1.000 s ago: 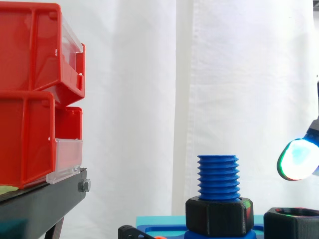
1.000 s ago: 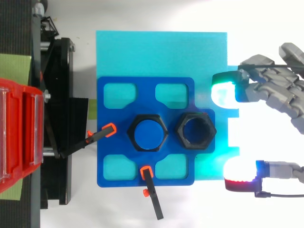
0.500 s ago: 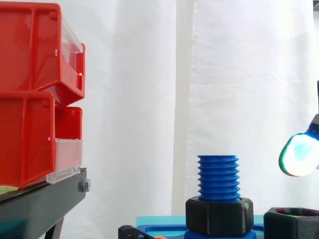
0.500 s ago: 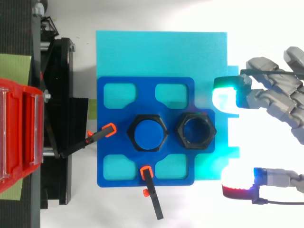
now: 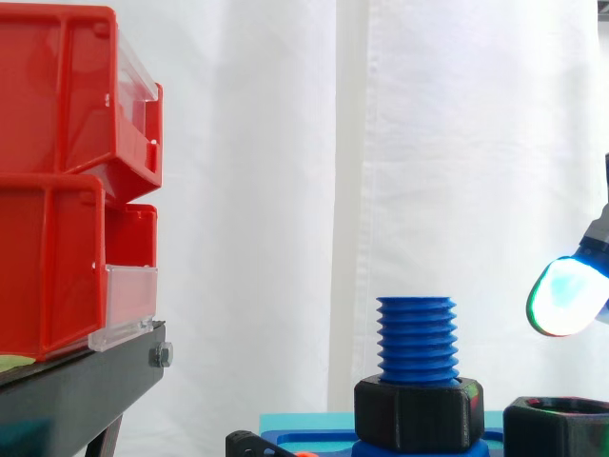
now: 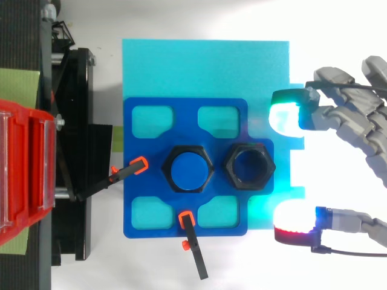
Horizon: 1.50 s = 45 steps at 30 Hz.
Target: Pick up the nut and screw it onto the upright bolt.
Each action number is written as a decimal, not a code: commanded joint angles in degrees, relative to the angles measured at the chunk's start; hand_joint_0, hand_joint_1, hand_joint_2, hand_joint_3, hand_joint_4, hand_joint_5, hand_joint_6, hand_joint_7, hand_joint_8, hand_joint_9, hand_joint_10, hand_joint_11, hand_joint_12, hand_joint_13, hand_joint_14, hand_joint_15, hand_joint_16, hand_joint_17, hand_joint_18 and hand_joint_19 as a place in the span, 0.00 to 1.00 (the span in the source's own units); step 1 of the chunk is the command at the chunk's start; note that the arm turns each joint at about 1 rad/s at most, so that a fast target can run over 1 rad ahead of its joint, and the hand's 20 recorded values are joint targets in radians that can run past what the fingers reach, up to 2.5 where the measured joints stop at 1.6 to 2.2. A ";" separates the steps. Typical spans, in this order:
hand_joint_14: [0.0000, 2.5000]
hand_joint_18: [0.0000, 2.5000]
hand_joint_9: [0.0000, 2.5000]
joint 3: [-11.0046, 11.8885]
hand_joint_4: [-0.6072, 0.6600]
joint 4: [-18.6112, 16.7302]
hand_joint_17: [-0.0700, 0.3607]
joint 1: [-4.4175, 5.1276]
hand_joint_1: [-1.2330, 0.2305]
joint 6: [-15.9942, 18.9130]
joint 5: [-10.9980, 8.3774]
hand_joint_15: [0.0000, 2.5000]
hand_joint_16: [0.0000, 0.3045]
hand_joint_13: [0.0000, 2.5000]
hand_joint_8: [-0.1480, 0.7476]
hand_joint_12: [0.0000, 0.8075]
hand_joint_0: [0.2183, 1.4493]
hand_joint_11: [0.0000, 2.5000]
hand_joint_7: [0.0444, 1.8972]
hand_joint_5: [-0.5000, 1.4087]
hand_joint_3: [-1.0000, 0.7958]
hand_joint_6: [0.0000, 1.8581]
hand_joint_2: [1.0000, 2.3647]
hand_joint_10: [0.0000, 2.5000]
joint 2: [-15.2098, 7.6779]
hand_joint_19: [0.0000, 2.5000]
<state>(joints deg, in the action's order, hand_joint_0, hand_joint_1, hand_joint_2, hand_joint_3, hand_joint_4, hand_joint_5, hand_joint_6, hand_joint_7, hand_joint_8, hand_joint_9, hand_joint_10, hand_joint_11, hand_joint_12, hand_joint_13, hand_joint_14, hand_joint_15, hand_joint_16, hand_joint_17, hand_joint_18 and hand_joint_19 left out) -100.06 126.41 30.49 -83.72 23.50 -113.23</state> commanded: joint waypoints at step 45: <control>0.00 0.14 0.13 3.65 0.71 -3.89 0.47 -0.78 0.31 1.90 0.85 0.00 0.19 0.14 0.54 0.54 0.19 0.00 0.41 0.14 0.28 0.27 0.00 0.00 -7.27 0.00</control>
<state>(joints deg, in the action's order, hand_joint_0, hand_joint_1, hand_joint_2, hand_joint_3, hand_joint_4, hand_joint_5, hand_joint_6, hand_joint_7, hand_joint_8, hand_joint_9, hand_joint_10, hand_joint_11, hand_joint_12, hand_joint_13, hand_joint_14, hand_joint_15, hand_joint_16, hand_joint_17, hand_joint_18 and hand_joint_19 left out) -97.15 122.66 29.88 -82.18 24.01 -119.74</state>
